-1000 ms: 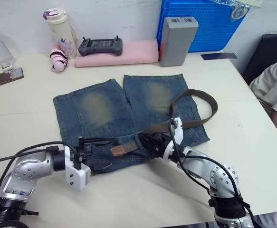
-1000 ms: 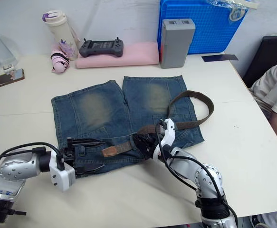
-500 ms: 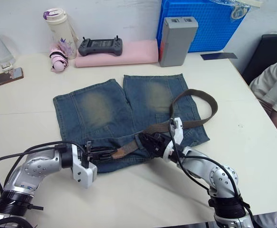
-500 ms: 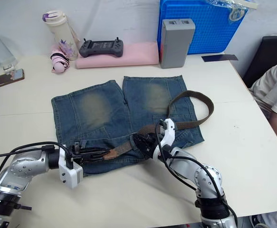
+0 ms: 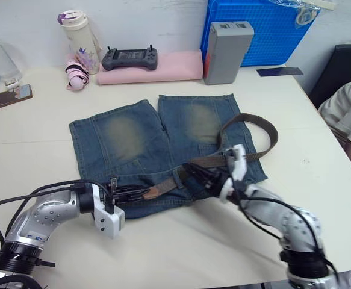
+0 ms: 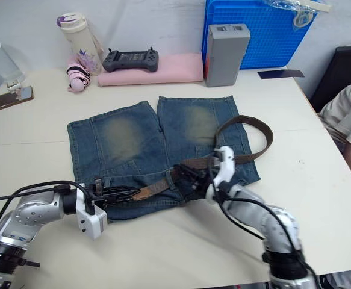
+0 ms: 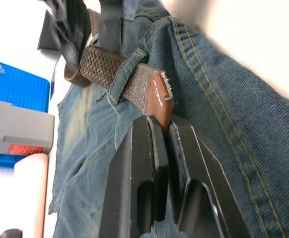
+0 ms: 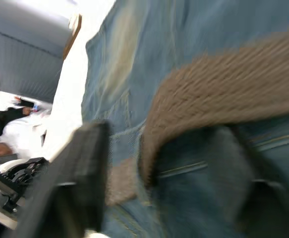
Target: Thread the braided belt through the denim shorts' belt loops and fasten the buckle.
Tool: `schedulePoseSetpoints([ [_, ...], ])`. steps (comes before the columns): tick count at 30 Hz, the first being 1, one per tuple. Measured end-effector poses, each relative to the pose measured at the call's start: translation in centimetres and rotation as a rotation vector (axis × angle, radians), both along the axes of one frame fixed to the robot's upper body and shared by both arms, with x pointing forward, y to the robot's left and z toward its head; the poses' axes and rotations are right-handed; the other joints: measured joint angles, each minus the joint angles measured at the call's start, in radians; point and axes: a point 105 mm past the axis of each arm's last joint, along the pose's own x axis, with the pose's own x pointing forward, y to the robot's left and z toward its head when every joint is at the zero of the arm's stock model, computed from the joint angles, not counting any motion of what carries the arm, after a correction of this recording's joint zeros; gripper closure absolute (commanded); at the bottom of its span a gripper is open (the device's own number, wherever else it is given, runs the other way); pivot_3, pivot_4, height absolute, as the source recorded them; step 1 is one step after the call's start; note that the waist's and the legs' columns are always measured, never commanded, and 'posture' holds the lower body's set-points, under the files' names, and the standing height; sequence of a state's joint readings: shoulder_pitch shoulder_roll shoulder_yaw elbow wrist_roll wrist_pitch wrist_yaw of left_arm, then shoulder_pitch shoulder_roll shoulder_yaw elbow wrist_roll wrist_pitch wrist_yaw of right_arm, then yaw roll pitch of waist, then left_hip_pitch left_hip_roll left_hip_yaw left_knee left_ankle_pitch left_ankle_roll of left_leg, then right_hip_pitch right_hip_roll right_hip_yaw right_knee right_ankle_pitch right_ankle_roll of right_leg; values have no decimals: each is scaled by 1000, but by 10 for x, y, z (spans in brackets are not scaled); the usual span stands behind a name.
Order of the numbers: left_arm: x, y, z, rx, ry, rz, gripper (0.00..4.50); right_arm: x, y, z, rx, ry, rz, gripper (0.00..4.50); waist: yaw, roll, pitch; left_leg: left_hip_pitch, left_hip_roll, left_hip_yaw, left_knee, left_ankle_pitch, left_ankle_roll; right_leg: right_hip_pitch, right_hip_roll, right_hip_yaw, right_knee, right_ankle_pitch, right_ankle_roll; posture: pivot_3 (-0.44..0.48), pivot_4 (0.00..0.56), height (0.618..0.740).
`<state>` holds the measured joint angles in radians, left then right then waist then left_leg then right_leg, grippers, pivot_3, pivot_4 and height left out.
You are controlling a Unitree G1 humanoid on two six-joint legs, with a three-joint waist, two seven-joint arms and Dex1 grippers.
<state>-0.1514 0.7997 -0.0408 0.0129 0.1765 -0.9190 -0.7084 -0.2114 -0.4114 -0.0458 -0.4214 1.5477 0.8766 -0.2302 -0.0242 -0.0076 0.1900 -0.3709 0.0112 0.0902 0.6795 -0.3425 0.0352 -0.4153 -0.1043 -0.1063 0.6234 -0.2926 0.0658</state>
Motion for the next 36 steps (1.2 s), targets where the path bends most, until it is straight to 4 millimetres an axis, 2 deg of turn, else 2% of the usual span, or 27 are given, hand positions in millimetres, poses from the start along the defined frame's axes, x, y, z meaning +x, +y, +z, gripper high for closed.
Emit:
schedulePoseSetpoints([
  [3, 0, -1, 1, -9, -7, 2, 4500, -9, -18, 7, -79, -69, 31, 66, 0, 0, 0, 0, 0, 0, 0, 0, 0, 0, 0, 0, 0, 0, 0, 0, 150, 728],
  [6, 0, -1, 2, -22, -15, 3, 4500, -25, -26, 17, -311, -256, 126, 66, -2, 1, 1, 0, 0, 0, 0, 0, 0, 0, 0, 0, -2, 0, 0, 0, 150, 728],
  [8, 0, -2, 3, -27, -19, 4, 4500, -33, -24, 18, -510, -404, 202, 66, -3, 1, 1, 1, 0, 0, 0, 0, 0, 0, 0, 0, -3, 0, 0, 0, 150, 728],
  [10, 0, -2, 3, -31, -20, 4, 4500, -41, -20, 3, -747, -532, 313, 66, 0, 1, 1, 1, 0, 0, 0, 0, 0, 0, 0, 0, -3, 0, 0, 0, 150, 728],
  [13, -1, -2, 3, -31, -22, 2, 4500, -42, -18, -26, -1004, -681, 427, 66, 0, 1, 1, 1, 0, 1, 1, 0, -1, 0, 0, 0, -3, 0, 0, 0, 150, 728],
  [15, -1, -2, 4, -31, -23, 3, 4500, -37, -18, -43, -1109, -748, 457, 66, 1, 1, 1, 1, 0, 1, 1, 1, -2, 0, 0, 0, -3, 0, 0, 0, 150, 728],
  [17, -1, -1, 4, -26, -22, 5, 4500, -32, -14, -47, -1159, -819, 454, 66, 2, 0, 0, 2, 0, 1, 2, 1, -2, 0, 0, 0, -2, 0, 0, 0, 150, 728],
  [19, 0, -1, 5, -25, -25, 6, 4500, -26, -9, -48, -1185, -865, 436, 585, -2, -2, -1, 3, 0, 1, 2, 2, -3, 1, 0, 0, -2, 0, 0, 0, 150, 728],
  [21, 0, 0, 5, -22, -25, 8, 4500, -22, -3, -51, -1184, -872, 412, 1347, -3, -3, -1, 5, 0, 0, 2, 2, -4, 3, 0, 0, -1, 0, 0, 0, 150, 728],
  [27, -2, -2, 8, -15, -39, -1, 4500, -15, 1, -58, -1185, -822, 363, 4436, 0, -3, -2, 7, 0, 0, 2, 2, -4, 4, -1, 0, 0, 0, -1, 0, 150, 728],
  [33, -2, -2, 9, -15, -39, 3, 4500, -3, -15, -54, -1220, -774, 296, 4478, 21, -3, -2, 7, -1, 0, 2, 2, -3, 4, -2, 0, 0, 0, -1, 0, 150, 728],
  [35, -3, -1, 8, -14, -38, 1, 4500, 4, -30, -51, -1260, -748, 266, 4478, 29, -4, -2, 6, -2, 1, 2, 2, -2, 4, -4, -2, 0, 0, -1, 0, 150, 728],
  [36, -5, 0, 8, -8, -40, -4, 4500, 8, -44, -49, -1299, -728, 242, 4478, 36, -4, -2, 5, -2, 2, 2, 2, -1, 4, -6, -3, -1, 0, -1, 0, 150, 728],
])
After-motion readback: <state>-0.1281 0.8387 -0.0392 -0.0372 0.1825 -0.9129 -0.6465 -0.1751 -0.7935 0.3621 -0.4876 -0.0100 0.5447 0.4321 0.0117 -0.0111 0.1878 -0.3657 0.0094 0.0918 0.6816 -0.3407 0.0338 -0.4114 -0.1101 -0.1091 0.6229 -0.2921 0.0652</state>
